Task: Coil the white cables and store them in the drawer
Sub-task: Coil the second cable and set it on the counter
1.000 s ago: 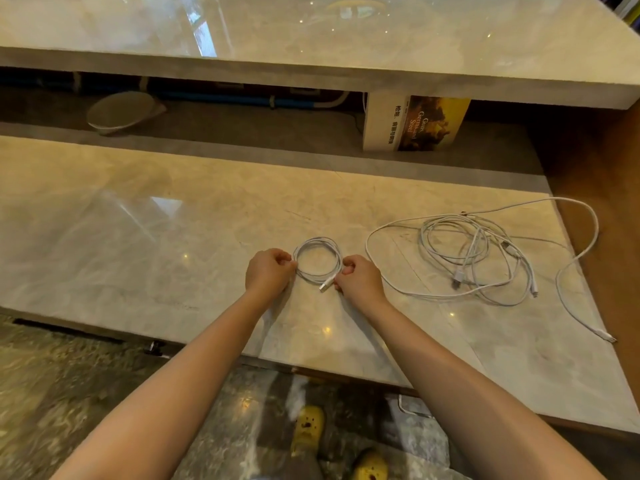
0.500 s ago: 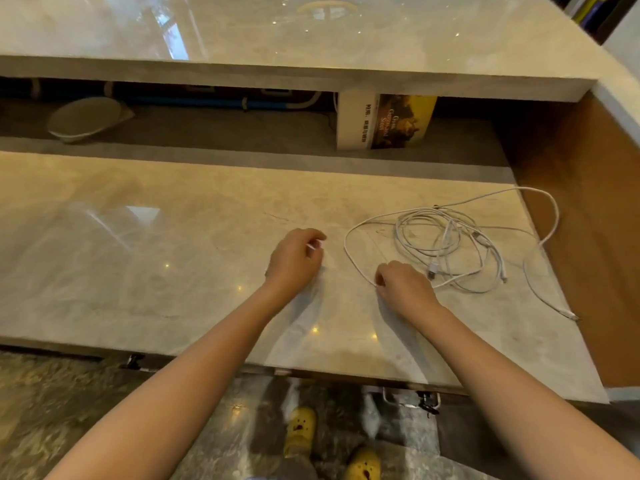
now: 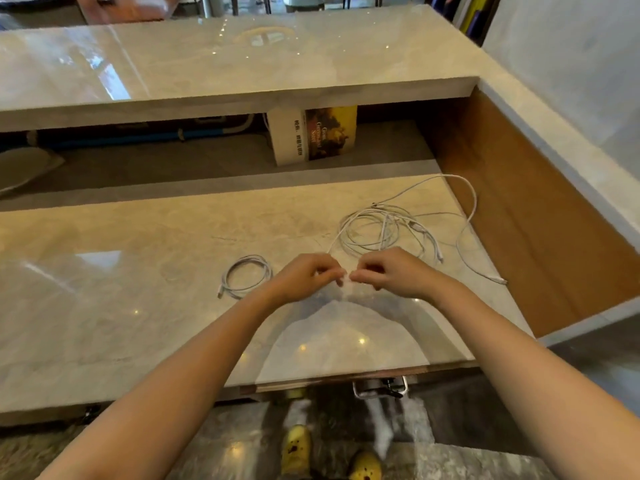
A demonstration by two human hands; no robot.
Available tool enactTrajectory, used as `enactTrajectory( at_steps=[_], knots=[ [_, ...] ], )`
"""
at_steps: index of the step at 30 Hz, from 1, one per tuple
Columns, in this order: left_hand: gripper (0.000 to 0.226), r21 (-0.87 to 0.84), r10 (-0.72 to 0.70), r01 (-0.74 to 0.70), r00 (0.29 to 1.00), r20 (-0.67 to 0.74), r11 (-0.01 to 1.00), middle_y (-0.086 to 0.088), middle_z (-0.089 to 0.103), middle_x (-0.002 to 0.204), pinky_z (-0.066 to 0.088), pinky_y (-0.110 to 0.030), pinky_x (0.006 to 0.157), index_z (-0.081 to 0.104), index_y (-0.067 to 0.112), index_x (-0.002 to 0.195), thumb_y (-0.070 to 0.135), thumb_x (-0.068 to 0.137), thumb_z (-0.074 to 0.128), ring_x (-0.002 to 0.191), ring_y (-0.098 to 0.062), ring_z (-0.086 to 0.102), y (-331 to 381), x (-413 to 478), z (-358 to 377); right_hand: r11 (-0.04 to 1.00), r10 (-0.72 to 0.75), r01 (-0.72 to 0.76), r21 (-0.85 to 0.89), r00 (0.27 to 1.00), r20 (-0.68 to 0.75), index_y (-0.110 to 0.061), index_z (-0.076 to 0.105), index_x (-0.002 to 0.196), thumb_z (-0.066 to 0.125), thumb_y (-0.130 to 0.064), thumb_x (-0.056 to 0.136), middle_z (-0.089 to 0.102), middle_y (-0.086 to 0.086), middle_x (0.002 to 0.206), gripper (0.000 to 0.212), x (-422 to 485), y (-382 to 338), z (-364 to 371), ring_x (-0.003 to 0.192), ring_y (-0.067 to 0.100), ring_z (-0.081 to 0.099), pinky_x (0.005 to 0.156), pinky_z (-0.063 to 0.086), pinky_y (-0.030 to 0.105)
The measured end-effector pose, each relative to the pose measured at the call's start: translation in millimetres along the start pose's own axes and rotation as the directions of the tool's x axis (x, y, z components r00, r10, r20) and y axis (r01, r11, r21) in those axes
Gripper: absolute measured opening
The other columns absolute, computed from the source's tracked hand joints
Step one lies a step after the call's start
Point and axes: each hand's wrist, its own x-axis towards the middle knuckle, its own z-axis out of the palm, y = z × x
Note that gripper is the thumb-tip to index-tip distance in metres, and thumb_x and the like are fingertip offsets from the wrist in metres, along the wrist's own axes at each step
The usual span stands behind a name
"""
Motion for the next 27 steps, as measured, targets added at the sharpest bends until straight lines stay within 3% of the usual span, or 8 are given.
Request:
enactTrajectory(
  at_steps=[4, 8, 12, 14, 16, 18, 22, 27],
  knots=[
    [0.023, -0.016, -0.065, 0.063, 0.98, -0.19, 0.998, 0.004, 0.057, 0.087, 0.039, -0.021, 0.073, 0.062, 0.015, 0.082, 0.022, 0.097, 0.045, 0.087, -0.016, 0.053, 4, 7, -33, 1.0, -0.008, 0.007, -0.017, 0.998, -0.063, -0.022, 0.067, 0.085, 0.053, -0.028, 0.094, 0.059, -0.009, 0.066, 0.018, -23, 14, -42, 0.063, 0.008, 0.055, 0.062, 0.041, 0.024],
    [0.025, 0.114, -0.077, 0.131, 0.916, -0.394, 0.985, -0.01, 0.062, 0.103, 0.037, -0.03, 0.085, 0.065, 0.006, 0.096, 0.023, 0.097, 0.046, 0.102, -0.025, 0.053, 8, 22, -44, 0.966, 0.078, 0.007, 0.259, 0.946, -0.314, -0.014, 0.069, 0.09, 0.049, -0.022, 0.096, 0.055, -0.003, 0.064, 0.022, -28, 8, -66, 0.059, 0.01, 0.048, 0.056, 0.038, 0.018],
    [0.03, 0.06, 0.01, 0.048, 0.697, -0.717, 0.997, -0.008, 0.053, 0.12, 0.033, -0.022, 0.095, 0.053, 0.01, 0.12, 0.023, 0.093, 0.053, 0.113, -0.019, 0.046, 41, 22, -19, 0.782, 0.251, 0.011, 0.624, 0.909, -0.332, -0.01, 0.064, 0.099, 0.035, -0.015, 0.1, 0.048, -0.002, 0.063, 0.029, -12, -18, -68, 0.052, 0.008, 0.039, 0.05, 0.032, 0.021],
    [0.029, -0.094, 0.0, -0.074, 0.781, -0.625, 0.993, -0.004, 0.058, 0.11, 0.042, -0.015, 0.085, 0.052, 0.011, 0.12, 0.023, 0.094, 0.052, 0.101, -0.013, 0.054, 66, 19, -1, 0.638, 0.251, 0.061, 0.768, 0.926, -0.282, -0.007, 0.059, 0.111, 0.033, -0.008, 0.098, 0.049, 0.0, 0.065, 0.029, -7, -33, -71, 0.051, 0.007, 0.037, 0.05, 0.031, 0.02],
    [0.022, -0.342, -0.033, -0.097, 0.934, -0.355, 0.935, -0.002, 0.065, 0.098, 0.047, -0.016, 0.078, 0.057, 0.014, 0.114, 0.021, 0.097, 0.046, 0.088, -0.009, 0.061, 88, 16, 12, 0.496, 0.221, 0.125, 0.859, 0.939, -0.264, -0.005, 0.053, 0.12, 0.034, -0.004, 0.097, 0.052, 0.002, 0.07, 0.03, -6, -49, -77, 0.054, 0.007, 0.039, 0.052, 0.033, 0.02],
    [0.022, -0.535, -0.025, -0.092, 0.978, -0.206, 0.84, -0.001, 0.065, 0.081, 0.053, -0.022, 0.076, 0.063, 0.014, 0.101, 0.017, 0.099, 0.041, 0.075, -0.007, 0.063, 96, 13, 17, 0.448, 0.215, 0.17, 0.878, 0.933, -0.29, -0.005, 0.049, 0.124, 0.036, -0.002, 0.097, 0.057, 0.004, 0.075, 0.03, -5, -61, -85, 0.057, 0.007, 0.042, 0.053, 0.038, 0.02],
    [0.027, -0.725, -0.055, -0.096, 0.982, -0.182, 0.682, 0.007, 0.048, 0.056, 0.046, -0.023, 0.055, 0.062, 0.012, 0.09, 0.014, 0.101, 0.038, 0.049, -0.007, 0.045, 85, 4, 10, 0.516, 0.29, 0.201, 0.833, 0.873, -0.391, -0.004, 0.049, 0.127, 0.045, -0.001, 0.094, 0.067, 0.01, 0.09, 0.033, -2, -65, -103, 0.063, 0.007, 0.056, 0.062, 0.054, 0.019],
    [0.026, -0.695, -0.144, -0.075, 0.957, -0.251, 0.715, 0.004, 0.045, 0.062, 0.041, -0.024, 0.058, 0.064, 0.014, 0.095, 0.013, 0.1, 0.039, 0.052, -0.005, 0.042, 68, -11, -20, 0.617, 0.378, 0.125, 0.777, 0.819, -0.432, -0.001, 0.044, 0.133, 0.047, -0.001, 0.094, 0.067, 0.012, 0.092, 0.039, 2, -46, -104, 0.066, 0.011, 0.065, 0.057, 0.056, 0.019]
  ],
)
